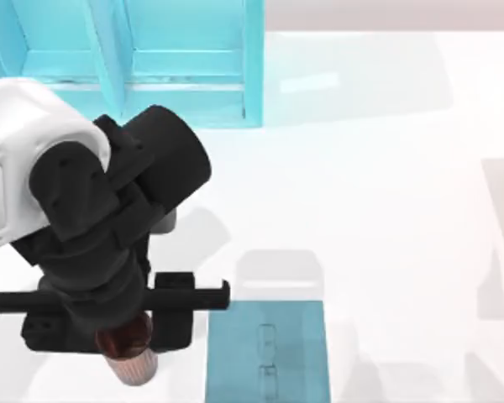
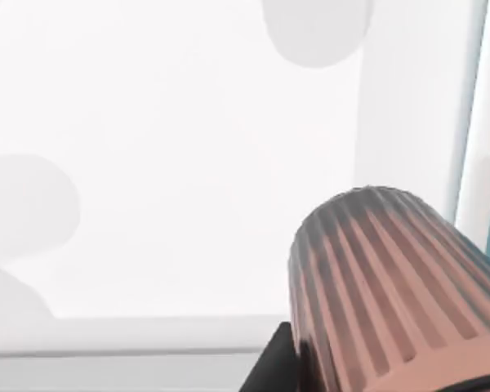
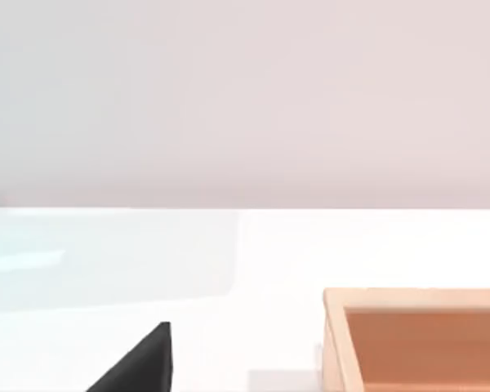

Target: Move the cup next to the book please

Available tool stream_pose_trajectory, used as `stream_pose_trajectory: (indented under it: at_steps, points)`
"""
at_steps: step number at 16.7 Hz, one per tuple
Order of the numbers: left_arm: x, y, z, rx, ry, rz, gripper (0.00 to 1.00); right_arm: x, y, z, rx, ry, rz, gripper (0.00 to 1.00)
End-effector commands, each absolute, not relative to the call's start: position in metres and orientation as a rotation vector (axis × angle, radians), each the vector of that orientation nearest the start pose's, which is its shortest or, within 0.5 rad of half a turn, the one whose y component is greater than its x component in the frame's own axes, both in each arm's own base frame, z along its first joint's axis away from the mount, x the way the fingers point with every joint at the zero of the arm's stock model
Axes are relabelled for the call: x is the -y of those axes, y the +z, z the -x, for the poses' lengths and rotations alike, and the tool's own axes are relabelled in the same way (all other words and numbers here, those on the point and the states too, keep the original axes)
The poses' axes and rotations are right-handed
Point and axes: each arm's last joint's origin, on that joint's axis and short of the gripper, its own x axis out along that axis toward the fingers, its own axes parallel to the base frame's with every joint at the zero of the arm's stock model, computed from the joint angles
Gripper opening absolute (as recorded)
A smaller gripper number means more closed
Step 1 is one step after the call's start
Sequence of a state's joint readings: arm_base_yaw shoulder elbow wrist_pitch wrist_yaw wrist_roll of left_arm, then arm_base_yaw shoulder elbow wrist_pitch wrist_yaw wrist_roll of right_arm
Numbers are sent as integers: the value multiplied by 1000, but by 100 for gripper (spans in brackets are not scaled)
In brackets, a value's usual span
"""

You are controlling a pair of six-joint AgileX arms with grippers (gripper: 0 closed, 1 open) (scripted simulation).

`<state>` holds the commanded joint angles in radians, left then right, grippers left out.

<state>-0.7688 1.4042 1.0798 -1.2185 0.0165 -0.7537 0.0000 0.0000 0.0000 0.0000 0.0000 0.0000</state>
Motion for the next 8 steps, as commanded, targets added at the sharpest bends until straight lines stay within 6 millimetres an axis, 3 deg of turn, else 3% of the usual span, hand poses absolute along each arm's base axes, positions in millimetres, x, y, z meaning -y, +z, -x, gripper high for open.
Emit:
stream_pose_trajectory:
  at_steps: [5,8]
  points:
    - [165,200,-170,-1548,-51,17,0,1,160,-106,0,0,0,100]
    - [165,196,-170,-1551,-47,15,0,1,160,-106,0,0,0,100]
